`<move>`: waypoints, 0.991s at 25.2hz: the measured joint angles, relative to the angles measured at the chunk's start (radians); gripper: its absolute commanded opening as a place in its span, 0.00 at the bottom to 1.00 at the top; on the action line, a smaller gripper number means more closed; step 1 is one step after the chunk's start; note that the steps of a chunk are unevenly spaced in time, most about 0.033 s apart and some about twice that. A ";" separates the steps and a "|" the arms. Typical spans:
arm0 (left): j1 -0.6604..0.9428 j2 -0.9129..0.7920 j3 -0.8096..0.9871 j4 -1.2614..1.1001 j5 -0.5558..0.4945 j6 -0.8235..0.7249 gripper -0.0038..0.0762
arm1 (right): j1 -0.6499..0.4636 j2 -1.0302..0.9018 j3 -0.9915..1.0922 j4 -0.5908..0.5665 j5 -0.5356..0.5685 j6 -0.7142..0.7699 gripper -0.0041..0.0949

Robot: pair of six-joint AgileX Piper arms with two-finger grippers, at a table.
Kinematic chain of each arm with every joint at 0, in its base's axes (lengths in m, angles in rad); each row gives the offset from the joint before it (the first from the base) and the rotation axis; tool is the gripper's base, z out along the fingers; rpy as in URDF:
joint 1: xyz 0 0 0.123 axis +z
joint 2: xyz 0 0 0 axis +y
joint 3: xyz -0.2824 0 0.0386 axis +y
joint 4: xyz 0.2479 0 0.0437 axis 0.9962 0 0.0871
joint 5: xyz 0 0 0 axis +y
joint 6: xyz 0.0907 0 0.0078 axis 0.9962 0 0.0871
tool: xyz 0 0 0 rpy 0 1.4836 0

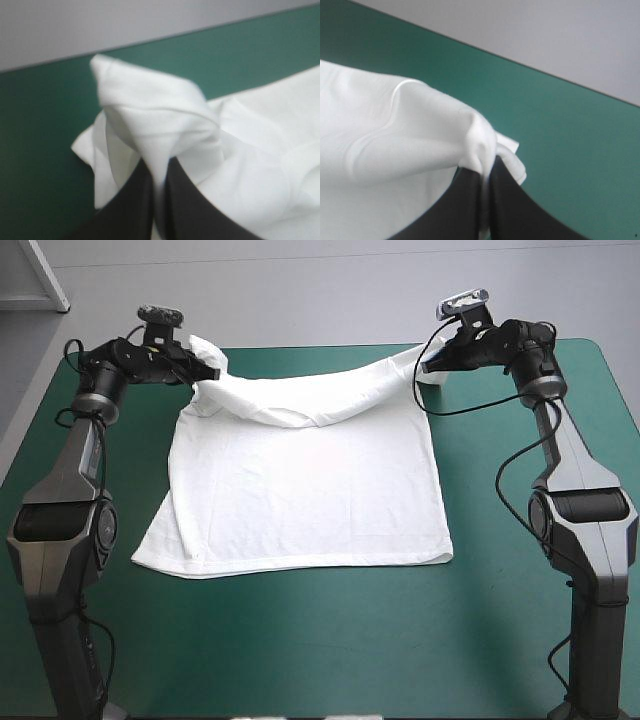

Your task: Fold the cloth

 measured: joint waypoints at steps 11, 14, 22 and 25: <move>0.001 0.027 0.009 0.073 0.059 -0.063 0.62 | 0.000 0.013 -0.037 -0.013 0.084 0.007 0.59; 0.001 -0.015 0.009 0.128 0.102 -0.089 0.59 | 0.000 -0.009 -0.053 -0.013 0.150 0.019 0.53; 0.010 -0.191 0.055 0.213 0.215 -0.223 0.56 | -0.011 -0.156 -0.066 0.092 0.349 0.096 0.39; 0.026 -0.378 0.260 0.213 0.203 -0.256 0.55 | -0.032 -0.251 -0.051 0.178 0.397 0.128 0.37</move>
